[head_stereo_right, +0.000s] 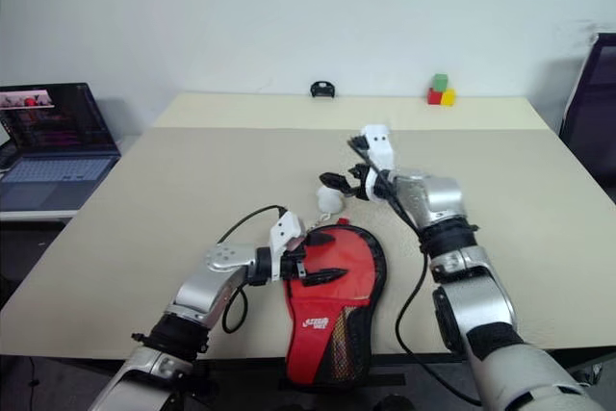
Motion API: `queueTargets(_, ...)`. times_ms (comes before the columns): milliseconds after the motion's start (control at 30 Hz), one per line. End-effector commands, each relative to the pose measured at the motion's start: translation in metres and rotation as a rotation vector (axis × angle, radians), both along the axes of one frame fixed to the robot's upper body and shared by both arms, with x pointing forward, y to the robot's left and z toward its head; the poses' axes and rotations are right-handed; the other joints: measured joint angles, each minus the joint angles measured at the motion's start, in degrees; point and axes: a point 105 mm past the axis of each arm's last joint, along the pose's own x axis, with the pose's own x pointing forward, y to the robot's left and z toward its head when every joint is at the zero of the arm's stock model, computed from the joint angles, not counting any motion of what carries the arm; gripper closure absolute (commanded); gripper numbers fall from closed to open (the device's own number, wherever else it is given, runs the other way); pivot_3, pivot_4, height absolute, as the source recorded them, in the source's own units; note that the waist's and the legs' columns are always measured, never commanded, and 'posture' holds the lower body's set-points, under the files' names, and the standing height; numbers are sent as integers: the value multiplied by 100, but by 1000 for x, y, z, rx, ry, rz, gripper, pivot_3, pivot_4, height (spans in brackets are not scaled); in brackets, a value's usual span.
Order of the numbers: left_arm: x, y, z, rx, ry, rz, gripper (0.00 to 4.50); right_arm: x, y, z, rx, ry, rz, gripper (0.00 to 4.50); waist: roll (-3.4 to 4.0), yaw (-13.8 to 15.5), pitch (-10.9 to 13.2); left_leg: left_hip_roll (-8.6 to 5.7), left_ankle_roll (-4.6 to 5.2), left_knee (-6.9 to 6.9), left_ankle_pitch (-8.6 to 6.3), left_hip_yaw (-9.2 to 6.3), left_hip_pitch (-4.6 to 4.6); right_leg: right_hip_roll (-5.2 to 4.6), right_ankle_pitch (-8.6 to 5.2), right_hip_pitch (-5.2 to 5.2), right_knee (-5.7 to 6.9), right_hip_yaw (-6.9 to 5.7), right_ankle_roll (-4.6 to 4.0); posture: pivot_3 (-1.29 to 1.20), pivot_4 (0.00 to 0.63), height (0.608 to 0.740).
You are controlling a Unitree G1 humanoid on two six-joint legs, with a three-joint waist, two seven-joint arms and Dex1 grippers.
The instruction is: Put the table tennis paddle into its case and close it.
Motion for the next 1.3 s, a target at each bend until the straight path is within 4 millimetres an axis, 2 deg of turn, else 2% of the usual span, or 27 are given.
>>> queueTargets(33, -2, 7, -4, 13, 15, 31, 0, 9, 15, 11, -14, -87, -2, 15, 0, -9, 0, 0, 0, -1, 0, -1, -1, 0, 0, -1, -1, -1, 0, 0, 150, 740)
queueTargets(167, -3, 10, -2, 14, 9, 50, 0, 9, 36, -7, -71, -106, -4, 15, 1, -41, 0, 2, -1, -4, 0, 0, 1, 0, 0, -2, -1, 3, 0, 0, 150, 740)
queueTargets(367, -4, 15, -2, 20, 2, 80, 0, 3, 55, -28, -176, -151, 1, 15, 3, -72, 2, 2, -3, -3, 0, 0, 0, 0, 0, -3, 0, 4, -1, 0, 150, 740)
queueTargets(600, -5, 19, 0, 24, -4, 105, 0, 7, 52, -40, -411, -302, -40, 15, 4, -108, 2, 2, -5, -5, 1, -1, 2, 0, 0, -4, 1, 5, -1, 0, 150, 740)
queueTargets(733, -7, 19, 0, 23, -2, 112, 0, 8, 48, -44, -475, -331, -64, 15, 5, -119, 2, 2, -6, -6, 1, -2, 2, 0, 0, -4, 2, 5, -1, 0, 150, 740)
queueTargets(867, -8, 18, -1, 24, 2, 112, 0, 9, 45, -46, -477, -318, -85, 903, 5, -120, 2, 2, -6, -6, 1, -1, 2, 0, 0, -4, 2, 6, -1, 0, 150, 740)
queueTargets(967, -6, 13, -2, 29, -2, 99, 0, 7, 46, -51, -472, -293, -75, 1994, 5, -120, 2, 2, -6, -6, 1, -1, 2, 0, 0, -4, 2, 5, -1, 0, 150, 740)
queueTargets(1133, -2, 4, -9, 72, -20, 68, 0, 6, 45, -56, -472, -274, -72, 3557, 6, -116, 1, 1, -6, -5, 1, -2, 2, 0, 0, -4, 3, 4, -2, 0, 150, 740)
queueTargets(1233, -2, 0, -17, 81, 1, 45, 0, 9, 41, -50, -452, -277, -95, 4164, 6, -113, 1, 0, -7, -5, 1, -2, 8, -1, 1, 2, 5, 3, -2, 0, 150, 740)
queueTargets(1300, -2, -1, -22, 90, 10, 35, 0, 13, 35, -42, -441, -286, -116, 4334, 6, -113, 0, -1, -7, -5, 1, -2, 9, -1, 1, 3, 5, 3, -2, 0, 150, 740)
